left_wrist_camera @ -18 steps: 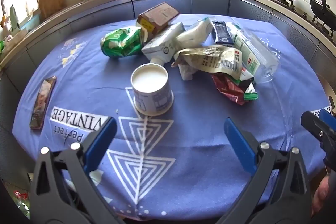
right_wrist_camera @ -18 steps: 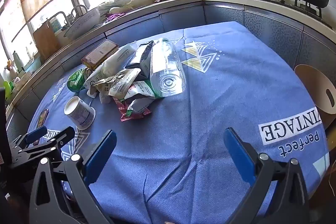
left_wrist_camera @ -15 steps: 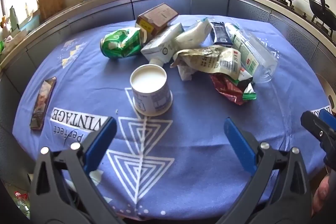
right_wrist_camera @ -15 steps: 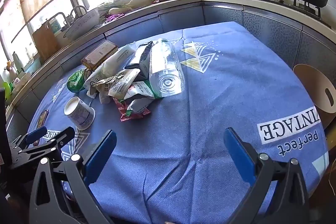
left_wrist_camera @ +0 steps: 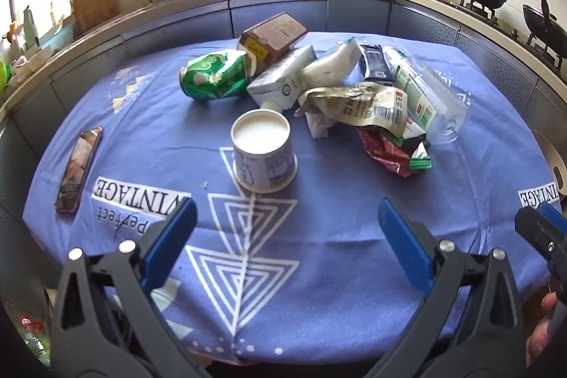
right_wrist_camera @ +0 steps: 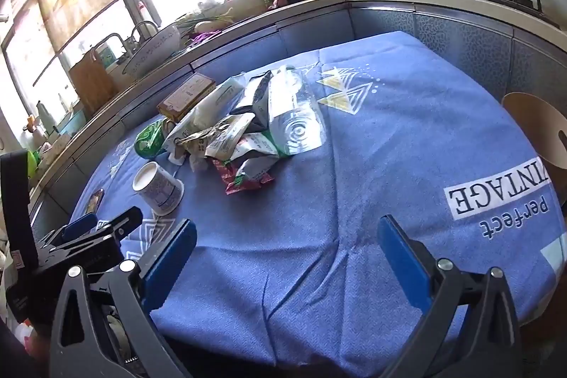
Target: Collect trash
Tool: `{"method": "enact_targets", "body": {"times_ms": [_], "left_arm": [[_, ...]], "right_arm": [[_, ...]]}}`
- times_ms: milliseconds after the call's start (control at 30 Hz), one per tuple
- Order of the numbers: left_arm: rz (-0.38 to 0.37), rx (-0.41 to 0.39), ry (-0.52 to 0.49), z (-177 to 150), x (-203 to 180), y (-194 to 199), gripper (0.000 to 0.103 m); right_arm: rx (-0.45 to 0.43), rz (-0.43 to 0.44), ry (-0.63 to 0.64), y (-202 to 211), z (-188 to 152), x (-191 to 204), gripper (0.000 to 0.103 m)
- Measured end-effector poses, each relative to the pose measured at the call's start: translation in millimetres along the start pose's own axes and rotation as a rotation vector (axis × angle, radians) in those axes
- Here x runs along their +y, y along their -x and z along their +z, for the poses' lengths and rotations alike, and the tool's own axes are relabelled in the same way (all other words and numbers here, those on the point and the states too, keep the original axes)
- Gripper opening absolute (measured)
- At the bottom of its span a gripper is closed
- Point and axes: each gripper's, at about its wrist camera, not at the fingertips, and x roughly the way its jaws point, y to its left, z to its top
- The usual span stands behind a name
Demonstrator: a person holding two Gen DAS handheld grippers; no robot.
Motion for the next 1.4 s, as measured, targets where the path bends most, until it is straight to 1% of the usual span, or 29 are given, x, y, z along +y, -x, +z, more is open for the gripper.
{"method": "enact_targets", "body": {"times_ms": [33, 67, 167, 267, 367, 433, 500, 567, 733, 800, 1400], "left_arm": [[0.004, -0.003, 0.001, 0.8, 0.6, -0.2, 0.098], [0.009, -0.012, -0.001, 2.3, 0.6, 0.0, 0.098], [0.039, -0.054, -0.036, 15.0, -0.8, 0.5, 0.098], [0.053, -0.114, -0.060, 35.5, -2.9, 4.4, 0.098], [0.068, -0.174, -0.083, 53.4, -6.5, 10.5, 0.098], [0.055, -0.189, -0.083, 61.6, -7.7, 12.7, 0.098], [0.046, -0.190, -0.074, 67.0, -8.4, 13.2, 0.098], [0.031, -0.188, -0.064, 68.4, -10.6, 13.3, 0.098], [0.020, -0.169, -0.092, 64.3, -21.0, 7.4, 0.098], [0.014, -0.160, -0.096, 62.0, -24.1, 5.1, 0.098], [0.020, -0.130, -0.092, 53.5, -23.3, -6.2, 0.098]], "right_arm": [[0.009, 0.028, 0.009, -1.4, 0.0, 2.0, 0.100], [0.013, 0.037, 0.020, -1.9, -0.1, 4.6, 0.100], [0.012, 0.030, 0.068, -3.7, 5.0, 11.1, 0.100], [-0.026, -0.005, 0.104, -2.3, 27.2, 12.5, 0.100], [-0.074, 0.008, 0.094, 3.9, 55.5, 14.5, 0.100], [-0.121, 0.004, 0.110, 11.2, 69.0, 18.2, 0.100], [-0.159, 0.024, 0.098, 18.4, 75.2, 21.0, 0.100], [-0.173, 0.037, 0.093, 19.0, 74.3, 24.6, 0.099], [-0.128, 0.035, 0.082, 9.4, 61.7, 26.3, 0.094], [-0.114, 0.029, 0.075, 6.2, 59.0, 23.3, 0.093], [-0.123, 0.014, 0.045, 8.9, 54.6, 15.7, 0.092]]}}
